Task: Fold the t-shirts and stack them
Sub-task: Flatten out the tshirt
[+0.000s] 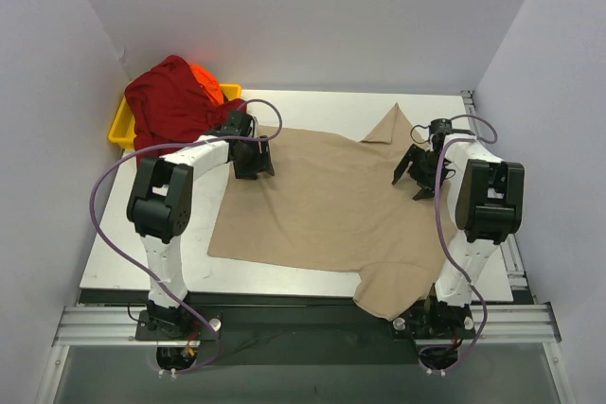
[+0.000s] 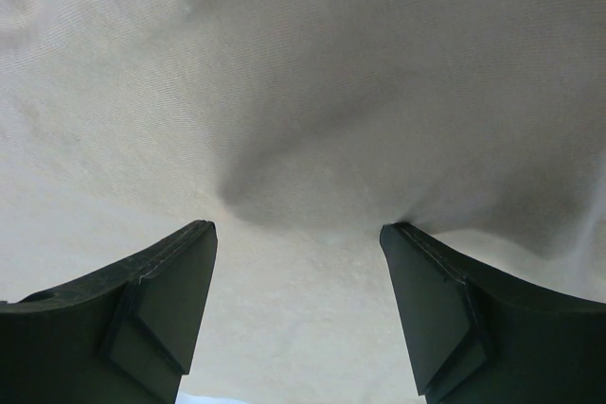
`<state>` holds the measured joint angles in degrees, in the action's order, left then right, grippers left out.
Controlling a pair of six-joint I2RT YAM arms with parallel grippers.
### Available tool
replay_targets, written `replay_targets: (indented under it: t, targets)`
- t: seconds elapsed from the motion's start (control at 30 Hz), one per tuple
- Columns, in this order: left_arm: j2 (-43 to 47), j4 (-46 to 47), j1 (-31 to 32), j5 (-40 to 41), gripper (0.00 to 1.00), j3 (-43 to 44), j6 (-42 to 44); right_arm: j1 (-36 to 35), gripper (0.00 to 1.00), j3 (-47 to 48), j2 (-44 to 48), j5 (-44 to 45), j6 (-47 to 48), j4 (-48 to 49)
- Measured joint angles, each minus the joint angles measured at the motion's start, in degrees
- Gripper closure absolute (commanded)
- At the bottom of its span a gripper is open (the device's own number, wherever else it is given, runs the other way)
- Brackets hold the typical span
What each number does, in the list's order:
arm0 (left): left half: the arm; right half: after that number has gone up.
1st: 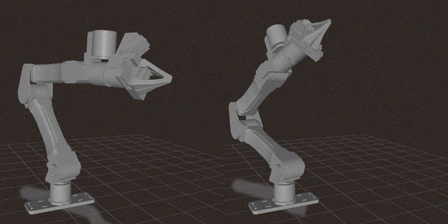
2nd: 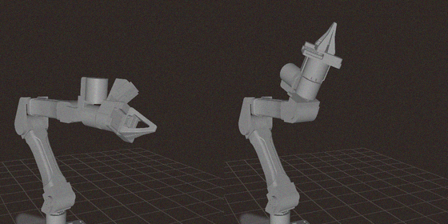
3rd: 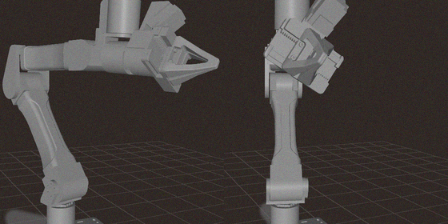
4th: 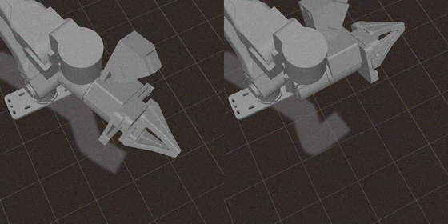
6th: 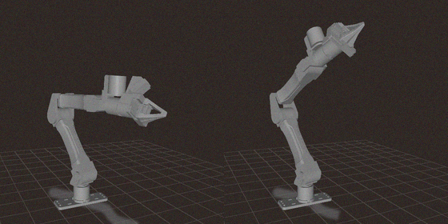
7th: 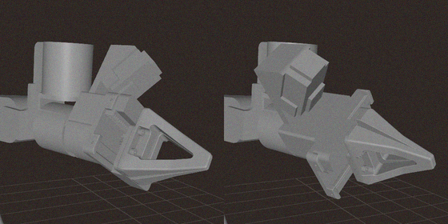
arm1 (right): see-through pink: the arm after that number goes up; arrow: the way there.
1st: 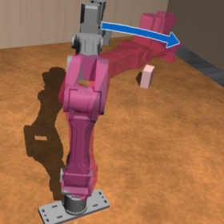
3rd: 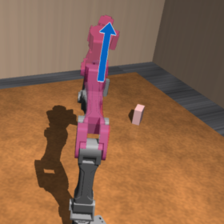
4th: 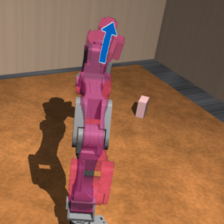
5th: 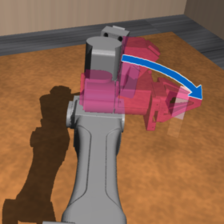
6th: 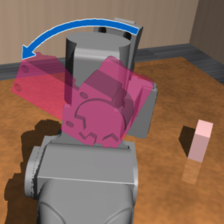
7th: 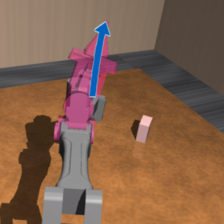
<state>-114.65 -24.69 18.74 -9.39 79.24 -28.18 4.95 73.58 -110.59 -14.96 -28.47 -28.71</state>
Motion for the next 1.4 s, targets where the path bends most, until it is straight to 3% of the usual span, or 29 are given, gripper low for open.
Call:
replay_targets:
  t: [0.87, 1.03, 1.4]
  targets:
    - [-26.16, -14.62, -1.27, -0.20, 0.28, 43.60, 7.37, 2.64, 0.27, 32.26, -20.33, -1.66, -1.95, -6.29]
    - [-27.96, -14.99, -1.29, -0.72, 0.28, 46.77, 8.26, 3.30, 0.27, 37.22, -22.97, -2.89, -2.01, -6.73]
    - [-24.87, -13.97, -0.90, -1.01, 0.28, 44.63, 8.57, 3.58, 0.28, 42.25, -23.47, -8.24, -1.51, -6.71]
